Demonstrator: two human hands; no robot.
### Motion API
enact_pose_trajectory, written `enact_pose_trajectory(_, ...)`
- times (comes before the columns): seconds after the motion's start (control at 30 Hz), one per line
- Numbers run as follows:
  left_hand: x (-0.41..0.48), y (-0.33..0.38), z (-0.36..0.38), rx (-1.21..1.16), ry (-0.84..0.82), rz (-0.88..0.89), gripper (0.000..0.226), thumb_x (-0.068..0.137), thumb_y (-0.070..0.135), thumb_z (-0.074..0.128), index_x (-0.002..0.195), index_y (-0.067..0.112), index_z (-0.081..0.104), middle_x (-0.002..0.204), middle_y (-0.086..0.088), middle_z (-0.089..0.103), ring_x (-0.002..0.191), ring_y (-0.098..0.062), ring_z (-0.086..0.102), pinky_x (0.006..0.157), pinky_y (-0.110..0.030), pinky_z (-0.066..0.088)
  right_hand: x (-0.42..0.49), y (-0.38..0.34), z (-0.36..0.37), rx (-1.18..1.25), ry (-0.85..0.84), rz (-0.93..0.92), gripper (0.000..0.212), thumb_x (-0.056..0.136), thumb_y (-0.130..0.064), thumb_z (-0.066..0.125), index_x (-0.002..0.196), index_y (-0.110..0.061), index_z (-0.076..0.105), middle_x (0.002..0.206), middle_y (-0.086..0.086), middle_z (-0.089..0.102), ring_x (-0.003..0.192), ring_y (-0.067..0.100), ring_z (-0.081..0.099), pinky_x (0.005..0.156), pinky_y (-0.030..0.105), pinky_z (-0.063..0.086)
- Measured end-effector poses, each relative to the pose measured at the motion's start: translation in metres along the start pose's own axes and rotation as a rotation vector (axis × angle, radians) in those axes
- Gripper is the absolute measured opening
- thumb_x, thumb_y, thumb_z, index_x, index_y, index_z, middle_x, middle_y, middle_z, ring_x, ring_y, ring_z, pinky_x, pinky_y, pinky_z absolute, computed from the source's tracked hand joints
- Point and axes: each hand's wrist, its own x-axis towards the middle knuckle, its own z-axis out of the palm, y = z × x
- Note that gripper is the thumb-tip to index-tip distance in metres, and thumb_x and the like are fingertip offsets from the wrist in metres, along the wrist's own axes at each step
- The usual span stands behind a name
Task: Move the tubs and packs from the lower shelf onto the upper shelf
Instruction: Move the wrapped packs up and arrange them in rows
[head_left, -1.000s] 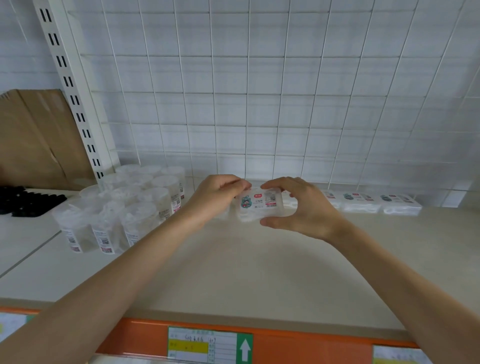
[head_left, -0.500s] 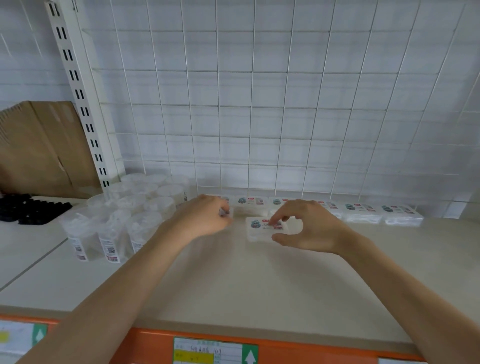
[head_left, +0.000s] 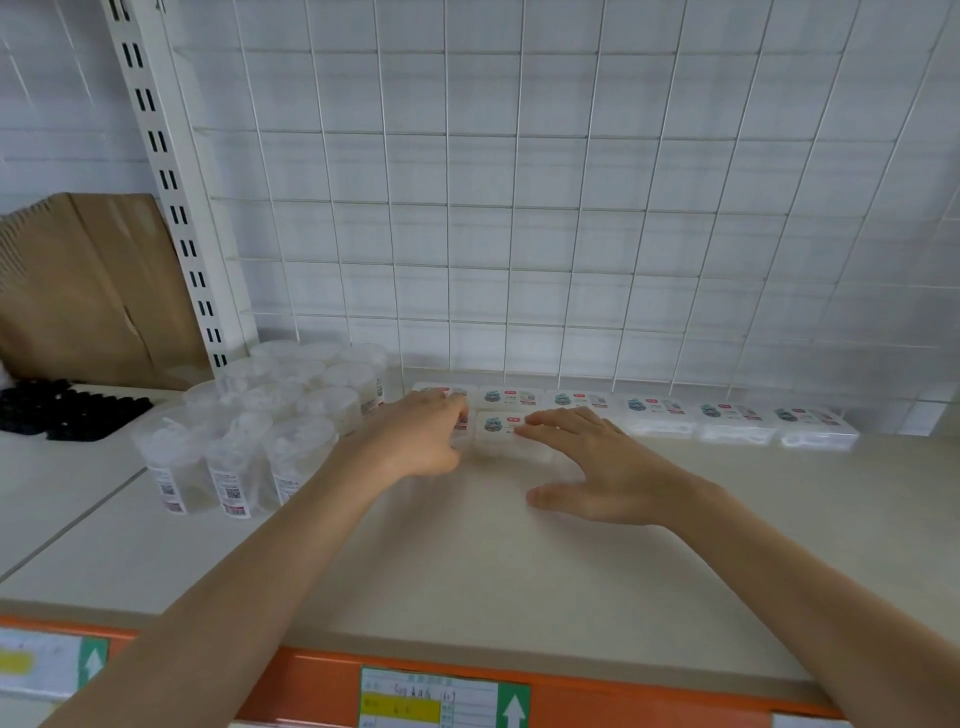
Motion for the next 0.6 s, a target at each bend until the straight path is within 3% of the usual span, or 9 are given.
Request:
enact_pose_trajectory(0.27,-0.001,0.002,0.003,0.03,-0.033,0.01,0.051,0.089,0.02,0.052,0.138,0.02,0.038,0.138,-0.001,0.041,0.125,-0.021,0.04,0.083,-0.033,0.036,0.0,-0.007,0.001,-0.015,-0.028,0.032,0.07,0.094,-0.06,0.046,0.154,-0.034,0.022,0.155,-0.015,0.021,0.142,0.003,0.009,0.118,0.026,0.007)
enact_pose_trajectory(0.47,-0.002,0.004,0.003,0.068,-0.032,0.004,0.053,0.091,0.024,0.051,0.141,0.017,0.035,0.144,-0.005,0.039,0.131,-0.025,0.038,0.099,-0.038,0.034,-0.001,-0.009,0.001,0.005,-0.045,0.04,0.069,0.094,-0.062,0.042,0.154,-0.034,0.021,0.159,-0.011,0.016,0.145,0.007,0.005,0.12,0.031,0.005)
enact_pose_trajectory(0.6,-0.006,0.011,0.003,0.107,-0.005,-0.021,0.058,0.095,0.032,0.047,0.146,0.011,0.03,0.149,-0.008,0.035,0.137,-0.027,0.033,0.106,-0.037,0.03,-0.001,-0.01,-0.005,0.021,0.043,0.02,0.067,0.095,-0.06,0.043,0.153,-0.032,0.025,0.16,-0.01,0.018,0.147,0.014,0.009,0.121,0.034,0.009)
